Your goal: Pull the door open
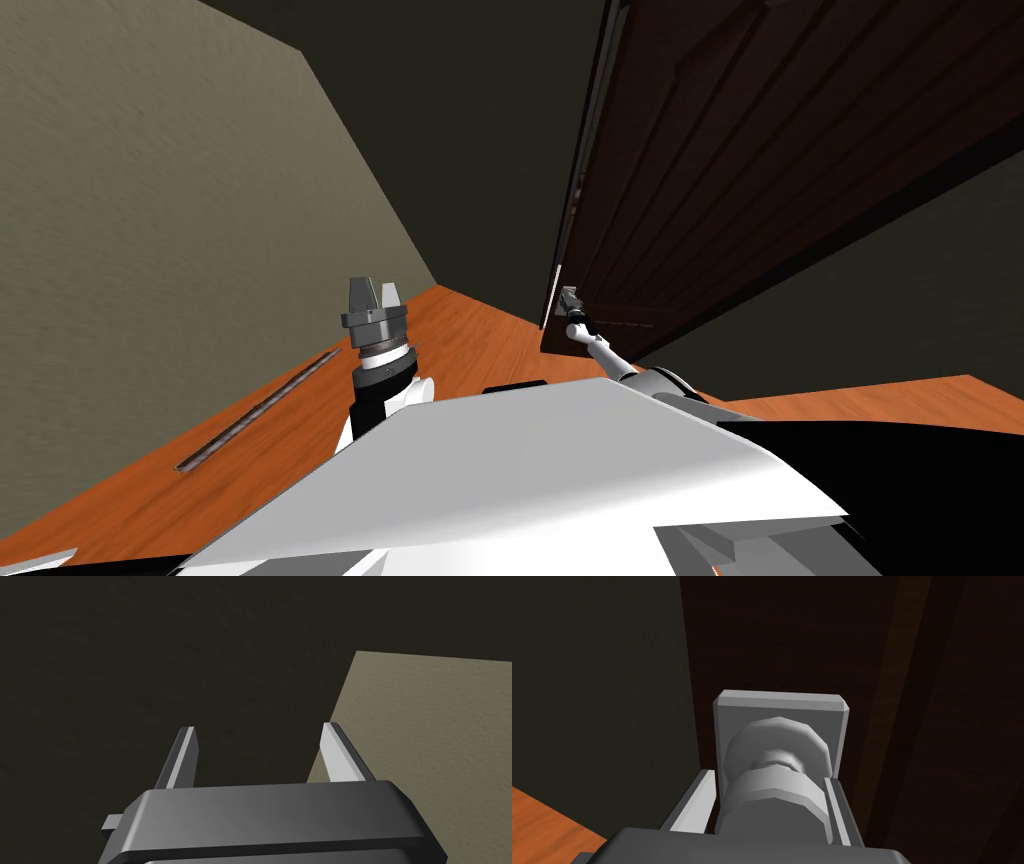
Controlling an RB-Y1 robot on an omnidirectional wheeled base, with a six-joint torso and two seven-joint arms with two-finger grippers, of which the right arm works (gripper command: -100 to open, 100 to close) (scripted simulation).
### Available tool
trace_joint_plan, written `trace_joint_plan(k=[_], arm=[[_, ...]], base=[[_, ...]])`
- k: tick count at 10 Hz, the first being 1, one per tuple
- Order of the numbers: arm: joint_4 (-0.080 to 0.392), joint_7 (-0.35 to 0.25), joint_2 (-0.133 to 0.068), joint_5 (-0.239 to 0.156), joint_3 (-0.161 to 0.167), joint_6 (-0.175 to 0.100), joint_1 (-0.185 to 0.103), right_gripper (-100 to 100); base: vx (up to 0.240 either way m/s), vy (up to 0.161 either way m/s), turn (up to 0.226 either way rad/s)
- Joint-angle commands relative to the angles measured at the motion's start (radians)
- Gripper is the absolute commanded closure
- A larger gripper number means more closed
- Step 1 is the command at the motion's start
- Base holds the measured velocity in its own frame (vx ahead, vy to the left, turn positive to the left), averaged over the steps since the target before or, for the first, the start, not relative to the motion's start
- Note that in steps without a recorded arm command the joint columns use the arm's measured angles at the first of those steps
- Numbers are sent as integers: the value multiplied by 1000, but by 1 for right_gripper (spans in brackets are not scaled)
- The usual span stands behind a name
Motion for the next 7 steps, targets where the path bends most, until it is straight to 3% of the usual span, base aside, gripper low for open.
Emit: trace_joint_plan(k=[1, 5, 7], arm=[[0, 1, 2, 0, 2, 0, 0, 100], [0, 1, 2, 0, 2, 0, 0, 100], [-11, -23, -16, 4, 26, -2, 11, 100]], base=[[-23, -12, -17], [-10, -1, 5], [-163, -76, 129]])
